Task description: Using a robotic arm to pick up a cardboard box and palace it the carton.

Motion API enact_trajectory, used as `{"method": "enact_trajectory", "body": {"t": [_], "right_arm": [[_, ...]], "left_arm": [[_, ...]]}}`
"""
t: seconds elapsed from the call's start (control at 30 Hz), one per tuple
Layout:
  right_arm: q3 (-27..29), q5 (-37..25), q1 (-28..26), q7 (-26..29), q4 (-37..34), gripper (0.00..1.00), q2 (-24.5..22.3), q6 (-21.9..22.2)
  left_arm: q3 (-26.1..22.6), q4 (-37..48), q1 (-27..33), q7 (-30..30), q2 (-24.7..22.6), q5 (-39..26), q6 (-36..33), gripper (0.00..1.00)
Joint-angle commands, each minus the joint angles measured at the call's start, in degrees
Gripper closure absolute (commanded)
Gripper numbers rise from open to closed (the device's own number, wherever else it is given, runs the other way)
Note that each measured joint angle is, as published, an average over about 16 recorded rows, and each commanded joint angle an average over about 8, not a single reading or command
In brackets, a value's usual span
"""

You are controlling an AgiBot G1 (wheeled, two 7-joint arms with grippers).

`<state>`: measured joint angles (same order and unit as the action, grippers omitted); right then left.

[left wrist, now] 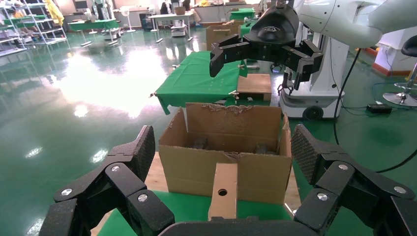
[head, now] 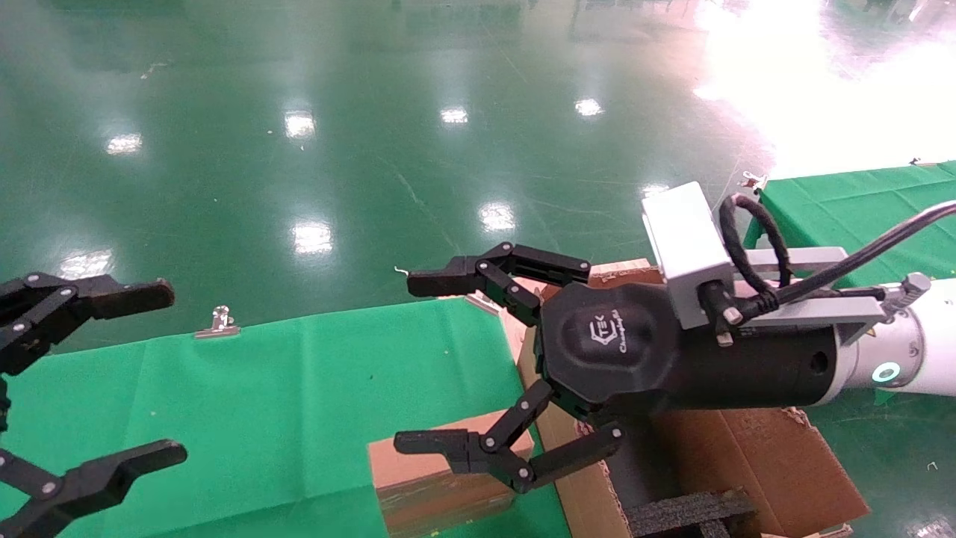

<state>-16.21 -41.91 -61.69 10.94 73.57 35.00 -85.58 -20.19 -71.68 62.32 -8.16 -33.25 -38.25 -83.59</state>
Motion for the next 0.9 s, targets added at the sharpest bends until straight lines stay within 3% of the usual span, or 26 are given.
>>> {"method": "enact_trajectory", "body": {"t": [0.03, 0.13, 0.17, 0.47, 0.9], "right_arm": [[0.0, 0.0, 0.0, 0.0, 0.0, 0.00, 0.0, 0.0], [0.0, 0.0, 0.0, 0.0, 0.0, 0.00, 0.0, 0.0], [0.0, 0.0, 0.0, 0.0, 0.0, 0.00, 0.0, 0.0], [-1.6, -2.6, -1.8, 0.9, -0.2, 0.00, -0.1, -1.4], [-15.5, -22.4, -16.3, 4.4, -5.4, 0.00, 5.3, -5.1]], "left_arm": [[0.0, 0.0, 0.0, 0.0, 0.0, 0.0, 0.0, 0.56], [0.0, 0.0, 0.0, 0.0, 0.0, 0.0, 0.0, 0.94], [0.0, 0.0, 0.0, 0.0, 0.0, 0.0, 0.0, 1.00], [0.0, 0.0, 0.0, 0.0, 0.0, 0.0, 0.0, 1.00], [0.0, 0.0, 0.0, 0.0, 0.0, 0.0, 0.0, 1.00]]}}
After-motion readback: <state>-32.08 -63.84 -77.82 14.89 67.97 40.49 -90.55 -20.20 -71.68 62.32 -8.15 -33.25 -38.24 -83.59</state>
